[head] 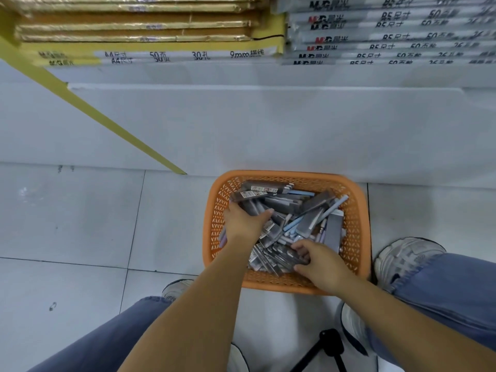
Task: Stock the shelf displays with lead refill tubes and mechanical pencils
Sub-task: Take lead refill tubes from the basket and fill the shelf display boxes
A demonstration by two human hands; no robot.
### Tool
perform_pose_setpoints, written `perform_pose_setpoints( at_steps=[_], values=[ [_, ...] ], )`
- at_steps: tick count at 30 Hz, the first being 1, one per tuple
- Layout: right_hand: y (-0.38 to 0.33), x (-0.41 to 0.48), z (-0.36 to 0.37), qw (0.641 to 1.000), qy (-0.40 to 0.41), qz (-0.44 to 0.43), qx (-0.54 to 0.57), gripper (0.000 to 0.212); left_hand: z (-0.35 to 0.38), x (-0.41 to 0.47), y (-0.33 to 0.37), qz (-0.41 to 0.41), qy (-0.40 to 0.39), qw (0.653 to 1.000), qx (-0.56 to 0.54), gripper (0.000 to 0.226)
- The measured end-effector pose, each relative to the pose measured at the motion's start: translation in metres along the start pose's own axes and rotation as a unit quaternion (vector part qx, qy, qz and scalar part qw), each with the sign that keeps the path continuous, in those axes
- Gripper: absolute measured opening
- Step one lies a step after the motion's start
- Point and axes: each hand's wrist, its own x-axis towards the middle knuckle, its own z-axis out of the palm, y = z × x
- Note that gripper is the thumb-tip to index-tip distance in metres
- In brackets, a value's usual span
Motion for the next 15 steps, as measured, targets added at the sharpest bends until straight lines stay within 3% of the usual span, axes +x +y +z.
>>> perform_pose_setpoints(
  at_steps=[3,7,10,15],
  values=[
    [0.003,0.002,-0.004,1.000,0.000,0.009,0.013,0.033,0.006,-0.003,0.007,-0.017,0.025,0.998,0.057,0.098],
    [0.007,0.006,-0.016,0.996,0.000,0.025,0.080,0.031,0.001,-0.003,-0.005,0.010,-0.023,0.999,0.042,0.070],
    [0.001,0.005,-0.027,0.981,0.016,0.040,0.190,0.020,-0.007,-0.009,-0.021,0.040,-0.055,0.998,-0.004,0.053],
    [-0.028,-0.003,-0.051,0.950,0.043,0.032,0.308,0.023,-0.026,-0.042,-0.038,-0.035,-0.022,0.981,-0.192,0.026]
  ],
)
